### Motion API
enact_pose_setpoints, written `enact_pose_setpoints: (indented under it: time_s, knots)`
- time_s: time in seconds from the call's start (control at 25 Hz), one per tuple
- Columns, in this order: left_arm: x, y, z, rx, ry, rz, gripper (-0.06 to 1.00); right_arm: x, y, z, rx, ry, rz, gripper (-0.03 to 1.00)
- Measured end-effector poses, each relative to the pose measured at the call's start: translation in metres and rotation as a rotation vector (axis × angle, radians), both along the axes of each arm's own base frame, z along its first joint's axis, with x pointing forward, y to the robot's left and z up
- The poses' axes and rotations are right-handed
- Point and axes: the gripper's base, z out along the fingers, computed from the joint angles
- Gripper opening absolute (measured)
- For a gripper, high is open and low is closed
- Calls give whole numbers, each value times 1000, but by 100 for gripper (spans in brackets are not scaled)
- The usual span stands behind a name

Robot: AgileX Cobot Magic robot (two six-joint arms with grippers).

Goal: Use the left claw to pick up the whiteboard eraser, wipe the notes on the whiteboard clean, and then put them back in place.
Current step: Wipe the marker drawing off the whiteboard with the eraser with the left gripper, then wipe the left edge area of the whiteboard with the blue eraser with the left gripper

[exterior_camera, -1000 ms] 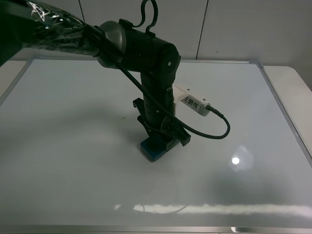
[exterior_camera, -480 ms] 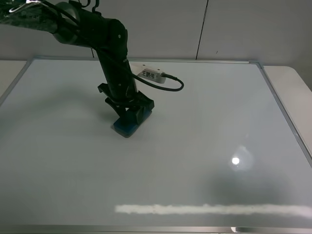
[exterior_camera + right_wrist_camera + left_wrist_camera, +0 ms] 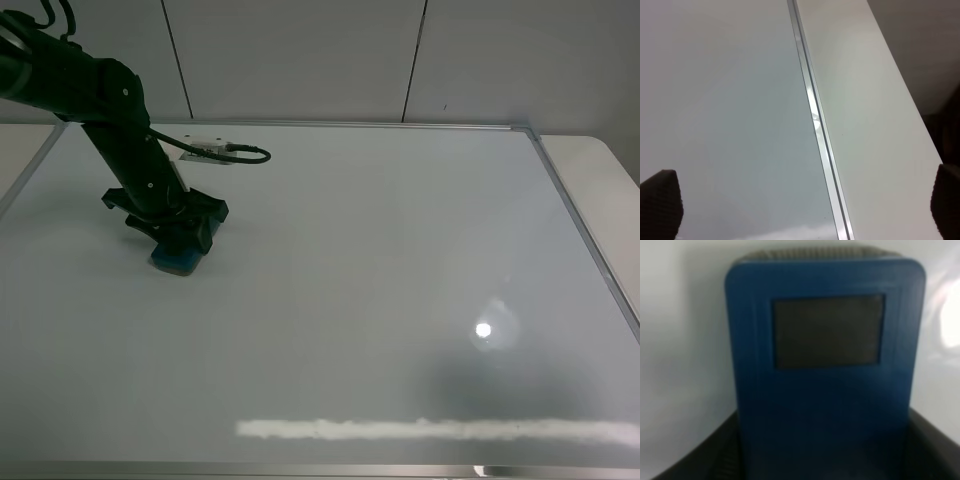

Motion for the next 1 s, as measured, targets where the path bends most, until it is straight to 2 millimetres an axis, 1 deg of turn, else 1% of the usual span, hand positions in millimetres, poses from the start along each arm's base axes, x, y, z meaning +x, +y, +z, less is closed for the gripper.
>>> enact_pose_setpoints:
  time_s: [0.16, 0.24, 0.4, 0.56, 0.8, 0.92, 1.0]
  knots:
    - [-9, 23, 10, 54, 22, 45, 55, 0, 0, 0, 0, 0, 0, 99]
    - [-13, 34, 20, 86, 41, 69, 55, 0, 0, 0, 0, 0, 0, 99]
    - [-18, 52, 43, 96, 47, 137, 55, 0, 0, 0, 0, 0, 0, 99]
    - [-26, 72, 56, 97, 63, 199, 55, 0, 0, 0, 0, 0, 0, 99]
    - [-43, 106, 63, 83, -3, 306, 55, 0, 0, 0, 0, 0, 0, 99]
    - [-51, 116, 62, 83, -5, 336, 55, 0, 0, 0, 0, 0, 0, 99]
    - [-57, 119, 60, 88, 14, 329, 55, 0, 0, 0, 0, 0, 0, 99]
